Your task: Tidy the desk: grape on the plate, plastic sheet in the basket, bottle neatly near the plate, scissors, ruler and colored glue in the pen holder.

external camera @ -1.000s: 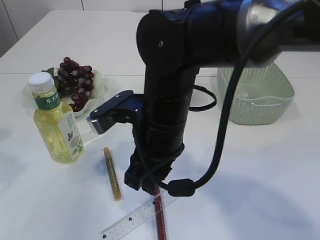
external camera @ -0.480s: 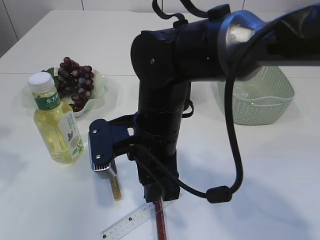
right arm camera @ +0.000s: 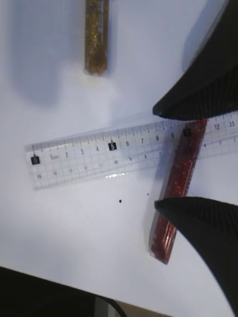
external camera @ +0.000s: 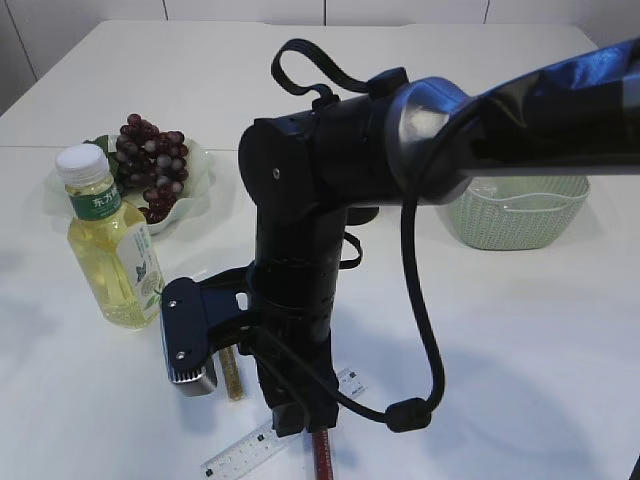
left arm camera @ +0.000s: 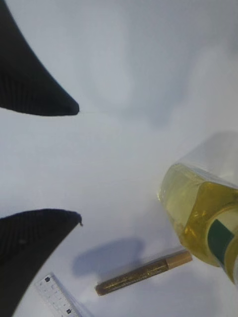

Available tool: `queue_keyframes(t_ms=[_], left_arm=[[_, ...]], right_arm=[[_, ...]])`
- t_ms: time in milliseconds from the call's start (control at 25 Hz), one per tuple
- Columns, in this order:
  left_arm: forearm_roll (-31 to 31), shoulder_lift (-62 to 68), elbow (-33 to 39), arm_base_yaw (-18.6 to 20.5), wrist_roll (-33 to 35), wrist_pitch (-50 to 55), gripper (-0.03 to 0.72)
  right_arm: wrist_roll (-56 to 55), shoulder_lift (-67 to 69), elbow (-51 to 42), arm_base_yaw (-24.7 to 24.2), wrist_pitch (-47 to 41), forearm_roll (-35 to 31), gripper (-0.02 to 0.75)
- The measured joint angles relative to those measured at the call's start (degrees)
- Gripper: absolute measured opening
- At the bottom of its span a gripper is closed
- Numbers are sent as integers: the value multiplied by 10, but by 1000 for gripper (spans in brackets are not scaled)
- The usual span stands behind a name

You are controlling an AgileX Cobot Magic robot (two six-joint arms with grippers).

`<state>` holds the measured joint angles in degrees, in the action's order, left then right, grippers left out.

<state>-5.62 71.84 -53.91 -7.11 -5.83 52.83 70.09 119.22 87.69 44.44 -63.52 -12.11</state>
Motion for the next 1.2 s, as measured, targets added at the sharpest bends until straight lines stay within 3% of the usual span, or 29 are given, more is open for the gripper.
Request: queue_keyframes(t_ms=[1200], left_arm=[[0, 0, 0, 0, 0, -12, 435]], right_arm=[[-15, 57, 0, 1, 34, 24, 409]])
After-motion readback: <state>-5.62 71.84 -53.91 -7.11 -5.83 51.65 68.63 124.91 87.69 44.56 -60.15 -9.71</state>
